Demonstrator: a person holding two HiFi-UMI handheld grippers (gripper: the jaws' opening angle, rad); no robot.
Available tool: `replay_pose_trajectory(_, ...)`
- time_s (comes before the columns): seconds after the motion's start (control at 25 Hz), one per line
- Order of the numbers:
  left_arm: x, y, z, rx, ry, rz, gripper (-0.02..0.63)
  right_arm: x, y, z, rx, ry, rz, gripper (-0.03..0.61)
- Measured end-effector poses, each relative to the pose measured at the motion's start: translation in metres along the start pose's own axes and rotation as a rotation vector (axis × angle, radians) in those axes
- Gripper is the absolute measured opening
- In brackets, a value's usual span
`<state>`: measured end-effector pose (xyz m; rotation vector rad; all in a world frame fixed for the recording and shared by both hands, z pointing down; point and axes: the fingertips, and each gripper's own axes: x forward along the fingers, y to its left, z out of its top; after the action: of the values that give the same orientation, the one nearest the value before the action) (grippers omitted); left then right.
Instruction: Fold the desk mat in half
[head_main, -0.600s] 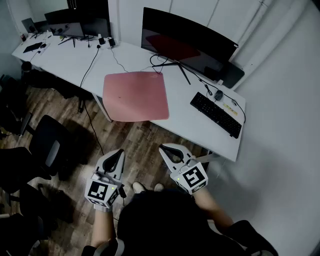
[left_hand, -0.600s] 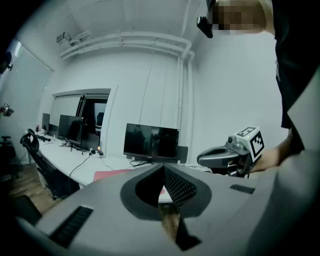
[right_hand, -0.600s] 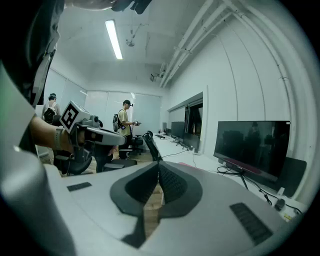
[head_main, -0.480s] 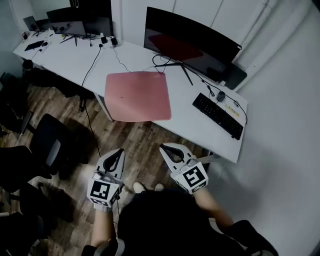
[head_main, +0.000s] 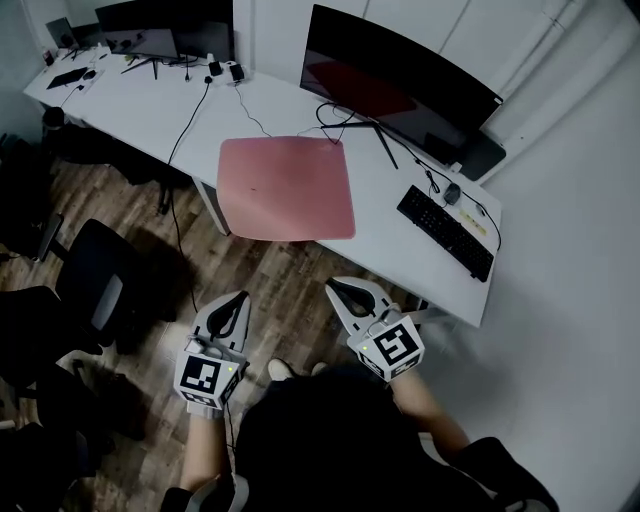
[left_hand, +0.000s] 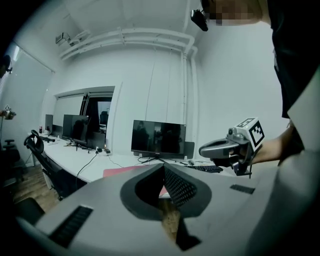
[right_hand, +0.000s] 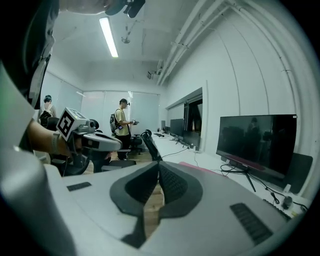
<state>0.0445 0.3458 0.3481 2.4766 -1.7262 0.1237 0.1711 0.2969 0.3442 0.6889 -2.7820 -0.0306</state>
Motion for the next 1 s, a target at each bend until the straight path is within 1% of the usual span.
replay_pose_trajectory(0.12,-0.001,0.017,-0.006,0.017,-0.001,0.005,0.008,0.013,0.000,-0.003,0.011,0.005,-0.015,0.018)
replay_pose_trajectory(0.24,0.000,0.031,-0.010,0.014,0.003,0.007,0.008,0.029,0.000,-0.004,0.018,0.014,-0.018,0.018)
replay_pose_trajectory(0.36,0.003,0.049,-0.016,-0.001,0.011,0.019,0.008,0.047,-0.002,-0.005,0.011,0.023,-0.006,0.018)
replay_pose_trajectory(0.48,0.010,0.069,-0.020,-0.034,0.011,0.048,0.008,0.068,-0.010,-0.005,-0.003,0.034,0.010,0.018)
replay_pose_trajectory(0.6,0.023,0.083,-0.021,-0.079,0.032,0.077,0.008,0.089,-0.024,-0.002,-0.005,0.031,0.036,0.018)
replay_pose_trajectory(0.8,0.053,0.116,-0.022,-0.052,0.041,0.130,0.008,0.133,-0.055,0.004,-0.009,0.024,0.096,0.018)
replay_pose_trajectory(0.92,0.071,0.136,-0.018,-0.070,0.052,0.179,0.008,0.161,-0.075,0.008,-0.005,0.019,0.143,0.018)
replay_pose_trajectory(1.0,0.084,0.149,-0.016,-0.065,0.054,0.200,0.008,0.179,-0.089,0.012,-0.010,0.016,0.175,0.018)
